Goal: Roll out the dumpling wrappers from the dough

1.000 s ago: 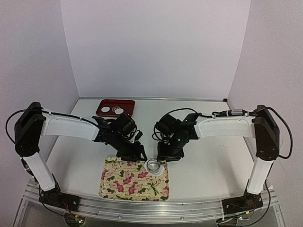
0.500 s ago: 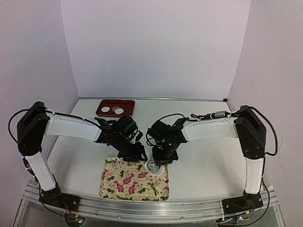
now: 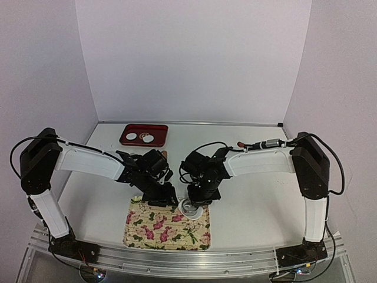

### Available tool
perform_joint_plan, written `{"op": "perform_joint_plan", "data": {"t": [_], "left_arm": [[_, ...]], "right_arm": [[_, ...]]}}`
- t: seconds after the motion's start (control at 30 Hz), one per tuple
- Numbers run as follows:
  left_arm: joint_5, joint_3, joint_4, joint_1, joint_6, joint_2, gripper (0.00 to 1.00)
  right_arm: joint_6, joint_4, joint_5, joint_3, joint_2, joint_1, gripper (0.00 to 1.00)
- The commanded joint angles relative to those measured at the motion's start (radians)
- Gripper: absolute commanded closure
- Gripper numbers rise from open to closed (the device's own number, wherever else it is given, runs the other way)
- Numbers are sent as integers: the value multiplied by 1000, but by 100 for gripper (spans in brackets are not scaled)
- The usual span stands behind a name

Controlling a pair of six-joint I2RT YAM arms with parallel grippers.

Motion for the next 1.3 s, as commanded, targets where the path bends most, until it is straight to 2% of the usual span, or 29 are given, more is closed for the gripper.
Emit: {"op": "perform_joint_plan", "data": {"t": [0.0,0.3,0.6,0.9,1.27], "left_arm": [[-2,-65,38,16,-38,-96,51],[108,-160,132,36,-62,-138,50],[159,-111,185,36,-23,-50,52],[134,-87,245,36,-19,51,64],[215,-111,315,33,-30,113,69]], "right_arm": [[-54,-61,46,32,9,28,100],[-148,-79,16,30,27,81,100],[-161,-79,23,27,71,89,100],[-149,-78,27,10,75,90,100],[-135,-79,43,18,83,90,100]]}}
